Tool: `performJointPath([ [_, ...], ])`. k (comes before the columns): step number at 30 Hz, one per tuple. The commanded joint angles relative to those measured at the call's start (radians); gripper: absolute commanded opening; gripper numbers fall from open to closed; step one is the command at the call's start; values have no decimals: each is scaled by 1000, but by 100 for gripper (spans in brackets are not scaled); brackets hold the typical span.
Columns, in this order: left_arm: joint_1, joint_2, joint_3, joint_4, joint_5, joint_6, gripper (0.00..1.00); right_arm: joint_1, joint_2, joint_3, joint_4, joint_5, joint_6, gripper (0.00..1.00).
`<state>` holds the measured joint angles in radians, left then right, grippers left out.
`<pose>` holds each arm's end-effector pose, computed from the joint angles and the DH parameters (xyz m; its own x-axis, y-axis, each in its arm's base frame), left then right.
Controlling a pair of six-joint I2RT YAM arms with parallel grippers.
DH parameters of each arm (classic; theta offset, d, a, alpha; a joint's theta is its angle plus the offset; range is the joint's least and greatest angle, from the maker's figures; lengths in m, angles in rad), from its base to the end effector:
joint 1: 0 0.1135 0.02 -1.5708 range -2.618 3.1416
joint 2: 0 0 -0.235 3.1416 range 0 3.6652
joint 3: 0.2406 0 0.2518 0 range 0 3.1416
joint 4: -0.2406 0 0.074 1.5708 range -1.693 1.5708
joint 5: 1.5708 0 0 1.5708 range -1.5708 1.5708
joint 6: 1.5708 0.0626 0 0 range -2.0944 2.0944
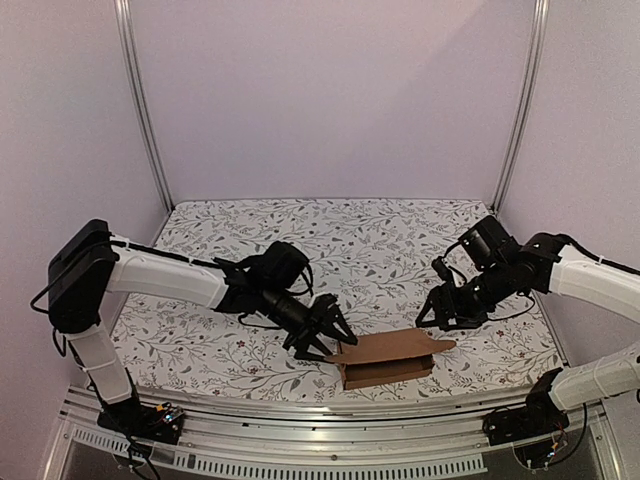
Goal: Fold the paper box
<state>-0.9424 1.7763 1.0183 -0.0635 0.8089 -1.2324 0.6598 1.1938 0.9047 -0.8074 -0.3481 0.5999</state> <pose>0.1789 -0.3232 0.1332 -0.9429 0.1899 0.2736 -0.1244 0.5611 -0.8184 0.1810 0.1675 0.2016 -0.9750 -0.0847 -0.2056 -0.1803 0.8421 0.5083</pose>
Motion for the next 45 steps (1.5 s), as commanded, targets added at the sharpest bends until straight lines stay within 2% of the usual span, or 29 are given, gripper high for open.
performJointPath([
  [1, -22, 38, 31, 46, 28, -40, 67, -6, 10, -36, 41, -43, 48, 66],
  [16, -27, 80, 35, 96, 34, -59, 57, -6, 52, -111, 117, -85, 103, 59],
  [27, -29, 102, 17, 100, 31, -49, 49, -6, 66, -171, 191, -126, 152, 47],
  [34, -29, 110, 5, 109, 30, -45, 41, -6, 62, -192, 215, -130, 172, 36],
  [45, -12, 115, -39, 107, 15, 0, 36, -6, 94, -204, 248, -86, 162, 24],
])
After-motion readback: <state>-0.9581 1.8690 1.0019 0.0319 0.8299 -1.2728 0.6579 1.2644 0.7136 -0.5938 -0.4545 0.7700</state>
